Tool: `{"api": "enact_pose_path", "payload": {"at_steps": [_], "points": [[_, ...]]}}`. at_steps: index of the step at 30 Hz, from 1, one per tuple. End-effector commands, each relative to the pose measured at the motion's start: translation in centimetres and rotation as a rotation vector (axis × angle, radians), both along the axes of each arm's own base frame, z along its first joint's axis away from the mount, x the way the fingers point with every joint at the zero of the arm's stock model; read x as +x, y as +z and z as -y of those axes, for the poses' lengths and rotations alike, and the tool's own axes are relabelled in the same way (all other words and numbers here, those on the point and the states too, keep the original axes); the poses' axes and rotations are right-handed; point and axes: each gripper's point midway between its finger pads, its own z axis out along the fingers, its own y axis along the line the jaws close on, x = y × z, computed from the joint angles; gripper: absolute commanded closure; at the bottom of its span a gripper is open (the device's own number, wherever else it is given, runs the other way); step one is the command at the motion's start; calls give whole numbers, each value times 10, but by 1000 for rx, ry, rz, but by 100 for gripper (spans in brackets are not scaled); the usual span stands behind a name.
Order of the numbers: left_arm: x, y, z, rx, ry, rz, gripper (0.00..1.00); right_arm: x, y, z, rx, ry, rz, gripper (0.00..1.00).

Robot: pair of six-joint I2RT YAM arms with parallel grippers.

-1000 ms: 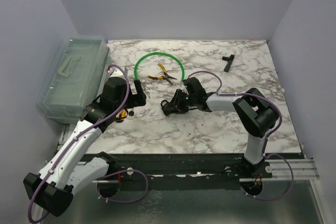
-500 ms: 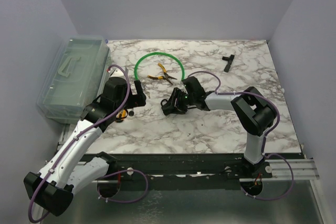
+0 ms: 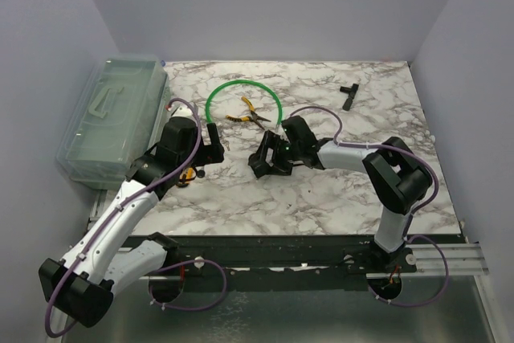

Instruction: Unlock with the key

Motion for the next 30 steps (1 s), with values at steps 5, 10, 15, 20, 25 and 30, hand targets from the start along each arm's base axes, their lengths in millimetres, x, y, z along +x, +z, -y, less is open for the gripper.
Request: {"api": "enact_pose_path", "payload": {"at_steps": [5, 10, 15, 20, 25, 30], "points": [[2, -16, -9, 31, 70, -54, 4, -12, -25, 48, -251, -47, -41, 4], [4, -37, -14, 72, 109, -111, 4, -11, -22, 65, -322, -62, -3, 3], [8, -69, -27, 164, 173, -206, 5, -10, -13, 81, -377, -82, 53, 3], [14, -95, -33, 153, 241, -325, 9, -12, -5, 89, -385, -92, 98, 4], [23, -111, -35, 143, 281, -378, 17, -18, -1, 90, -369, -74, 108, 6], [23, -138, -32, 143, 299, -448, 25, -22, 5, 89, -340, -63, 122, 7]]}}
